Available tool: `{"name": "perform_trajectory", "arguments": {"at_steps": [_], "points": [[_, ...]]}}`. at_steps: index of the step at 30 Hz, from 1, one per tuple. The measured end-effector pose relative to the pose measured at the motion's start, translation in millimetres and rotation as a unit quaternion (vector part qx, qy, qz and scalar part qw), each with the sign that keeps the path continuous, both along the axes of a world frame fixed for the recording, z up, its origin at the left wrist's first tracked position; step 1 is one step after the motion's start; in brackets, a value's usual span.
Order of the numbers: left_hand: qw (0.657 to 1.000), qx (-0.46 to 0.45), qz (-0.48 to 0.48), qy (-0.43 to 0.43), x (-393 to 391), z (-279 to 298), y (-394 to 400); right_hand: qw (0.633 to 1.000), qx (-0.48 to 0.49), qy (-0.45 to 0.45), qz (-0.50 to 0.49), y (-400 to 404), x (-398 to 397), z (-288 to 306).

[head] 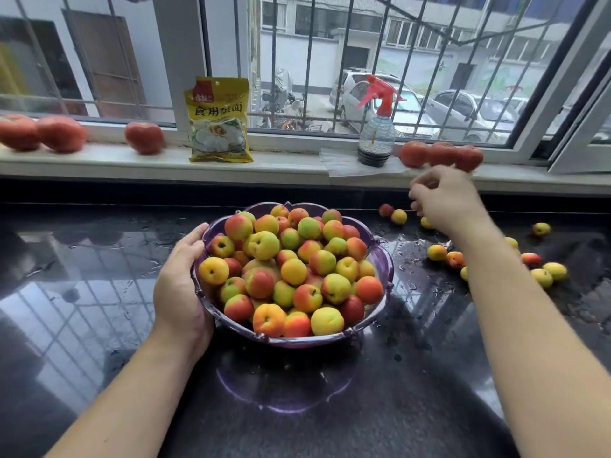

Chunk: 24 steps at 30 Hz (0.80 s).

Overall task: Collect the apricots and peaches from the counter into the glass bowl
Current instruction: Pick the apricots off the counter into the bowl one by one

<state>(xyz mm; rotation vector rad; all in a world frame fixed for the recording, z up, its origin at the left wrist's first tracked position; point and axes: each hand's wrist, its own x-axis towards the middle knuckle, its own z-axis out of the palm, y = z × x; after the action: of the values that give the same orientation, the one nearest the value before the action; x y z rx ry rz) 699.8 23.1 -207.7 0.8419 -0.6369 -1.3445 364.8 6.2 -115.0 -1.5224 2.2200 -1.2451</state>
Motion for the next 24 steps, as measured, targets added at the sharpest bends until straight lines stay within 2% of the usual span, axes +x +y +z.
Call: {"name": "perform_trajectory", "arguments": {"at_steps": [3,7,10,12,15,17,20,22,23,24], "points": [[1.0,-0.001,-0.004,-0.007,1.3,-1.1,-1.0,0.994,0.05,0.068,-0.072,-27.3,-12.1,-48.6],[1.0,-0.005,-0.011,-0.003,2.0,-2.0,-1.2,0.982,0.108,0.146,-0.049,-58.7,-4.3,-88.3],[1.0,-0.003,-0.009,-0.009,1.7,-2.3,-1.7,0.963,0.185,0.192,-0.049,-84.0,-5.9,-97.2],[1.0,-0.002,-0.01,-0.005,2.4,-2.1,-1.7,0.957,0.189,0.208,-0.073,-92.2,-9.0,-99.1],[1.0,0.001,-0.012,-0.008,2.9,-2.6,-1.9,0.956,0.147,0.228,-0.111,-92.7,-12.4,-100.4],[1.0,0.002,-0.011,-0.011,2.8,-2.6,-2.8,0.966,0.124,0.191,-0.122,-83.9,-10.7,-93.9],[1.0,0.003,-0.009,-0.008,1.9,-1.5,-2.1,0.989,0.06,0.089,-0.1,-61.4,0.7,-59.4],[1.0,0.005,-0.005,-0.007,2.1,-0.4,-0.3,0.999,0.022,-0.034,0.011,-31.9,26.8,-24.6],[1.0,0.007,-0.004,-0.008,2.2,0.4,0.7,0.991,0.01,-0.089,0.097,-12.5,46.0,-7.4],[1.0,0.007,-0.005,-0.011,2.1,0.7,1.1,0.977,0.006,-0.104,0.186,6.7,67.2,7.5]]}}
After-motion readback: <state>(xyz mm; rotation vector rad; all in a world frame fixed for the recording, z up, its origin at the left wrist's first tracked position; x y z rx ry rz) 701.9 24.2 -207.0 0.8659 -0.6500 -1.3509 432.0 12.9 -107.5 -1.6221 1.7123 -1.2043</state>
